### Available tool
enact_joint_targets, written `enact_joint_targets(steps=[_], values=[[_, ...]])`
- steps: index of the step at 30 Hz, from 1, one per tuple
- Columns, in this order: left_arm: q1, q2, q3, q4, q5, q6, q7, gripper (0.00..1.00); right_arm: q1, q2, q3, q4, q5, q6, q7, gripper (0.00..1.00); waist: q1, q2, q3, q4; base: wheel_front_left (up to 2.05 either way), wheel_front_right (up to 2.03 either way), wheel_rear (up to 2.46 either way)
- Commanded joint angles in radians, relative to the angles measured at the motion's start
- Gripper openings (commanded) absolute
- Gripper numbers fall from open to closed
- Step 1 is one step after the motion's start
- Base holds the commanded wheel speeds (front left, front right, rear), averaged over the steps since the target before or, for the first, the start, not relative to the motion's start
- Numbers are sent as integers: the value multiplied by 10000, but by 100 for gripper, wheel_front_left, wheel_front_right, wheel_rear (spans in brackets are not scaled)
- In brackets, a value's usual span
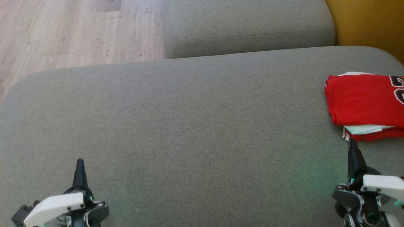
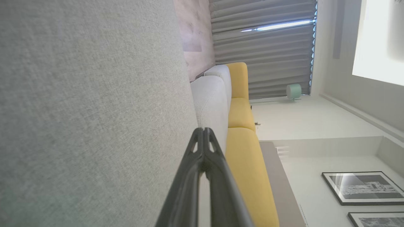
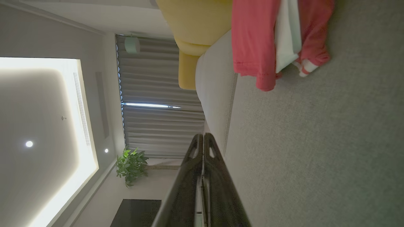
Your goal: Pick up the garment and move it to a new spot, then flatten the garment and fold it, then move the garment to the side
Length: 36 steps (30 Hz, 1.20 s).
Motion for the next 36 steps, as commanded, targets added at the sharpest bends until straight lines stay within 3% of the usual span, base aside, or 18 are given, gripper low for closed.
enact_joint_targets(steps=[1, 8, 36], values=[[-607, 118, 427, -233, -312, -122, 82, 0, -613, -210, 122, -288, 372, -7, 115, 0, 0, 0, 16, -2, 0, 0, 0], [-847, 106, 577, -116, -1091, -207, 286, 0, -831, -206, 39, -216, 1199, -7, 319, 0, 0, 0, 86, -11, 0, 0, 0], [-855, 25, 692, -110, -994, -207, 379, 0, -840, -132, -65, -209, 1112, -7, 403, 0, 0, 0, 86, -11, 0, 0, 0]])
